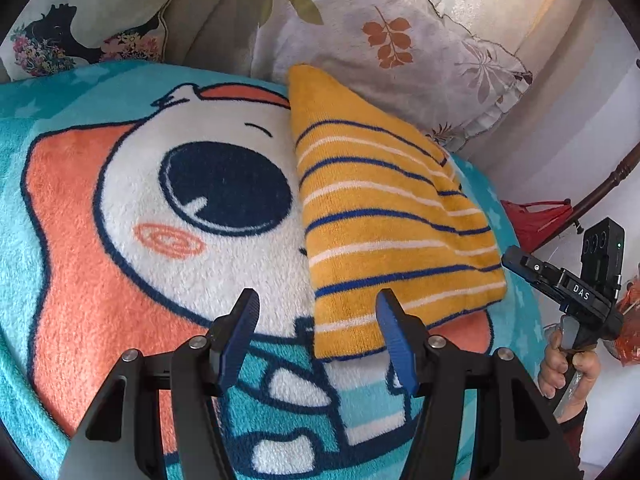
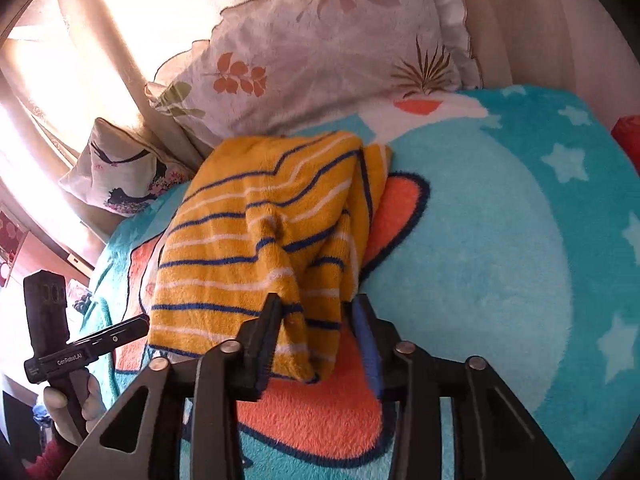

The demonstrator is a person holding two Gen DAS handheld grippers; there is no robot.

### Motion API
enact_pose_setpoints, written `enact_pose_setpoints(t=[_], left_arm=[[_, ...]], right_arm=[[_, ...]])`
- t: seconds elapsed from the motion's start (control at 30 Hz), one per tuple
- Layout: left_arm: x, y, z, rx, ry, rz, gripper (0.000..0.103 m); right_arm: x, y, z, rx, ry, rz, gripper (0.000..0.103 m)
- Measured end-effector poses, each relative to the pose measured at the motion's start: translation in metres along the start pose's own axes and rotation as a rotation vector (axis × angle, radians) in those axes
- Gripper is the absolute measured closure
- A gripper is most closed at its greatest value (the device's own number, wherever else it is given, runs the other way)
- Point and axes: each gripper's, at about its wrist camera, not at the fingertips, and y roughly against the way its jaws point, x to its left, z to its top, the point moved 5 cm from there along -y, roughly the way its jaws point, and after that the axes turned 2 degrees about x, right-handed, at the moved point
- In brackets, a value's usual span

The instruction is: Fold small clothes

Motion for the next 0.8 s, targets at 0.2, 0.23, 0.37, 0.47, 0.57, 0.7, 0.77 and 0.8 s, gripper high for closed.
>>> enact_pose_setpoints(t=[0.2, 0.23, 0.37, 0.47, 0.57, 0.7, 0.77, 0.8], left_arm=[[0.017, -0.006, 0.018, -0.008, 0.081, -0.052, 0.042], [0.02, -0.01, 0.022, -0.006, 0.091, -0.065, 0.042], [0.027, -0.03, 0.045, 0.014, 0.12, -0.144, 0.033], [0.027, -0.054, 0.06, 0.048, 0.163, -0.208, 0.028], [0.019, -0.075, 0.065, 0.07, 0.185, -0.225, 0.024], [-0.012, -0.086, 0.06, 0.061, 0.128, -0.217, 0.022], [-0.024, -0.086, 0.057, 0.054, 0.078, -0.151, 0.04], [-0.029, -0.082, 0.058, 0.043, 0.048, -0.133, 0.046]], right_arm=[[-0.012, -0.018, 0.016, 0.02, -0.104, 0.064, 0.031], [-0.014, -0.023, 0.021, 0.019, -0.119, 0.067, 0.031], [-0.019, -0.04, 0.041, 0.001, -0.136, 0.046, 0.028], [-0.016, -0.06, 0.055, 0.02, -0.115, 0.026, 0.027], [-0.013, -0.086, 0.061, 0.066, -0.086, -0.001, 0.027], [-0.007, -0.101, 0.062, 0.064, -0.09, 0.044, 0.025], [-0.002, -0.103, 0.062, 0.082, -0.092, 0.099, 0.048], [-0.001, -0.101, 0.063, 0.082, -0.106, 0.117, 0.061]])
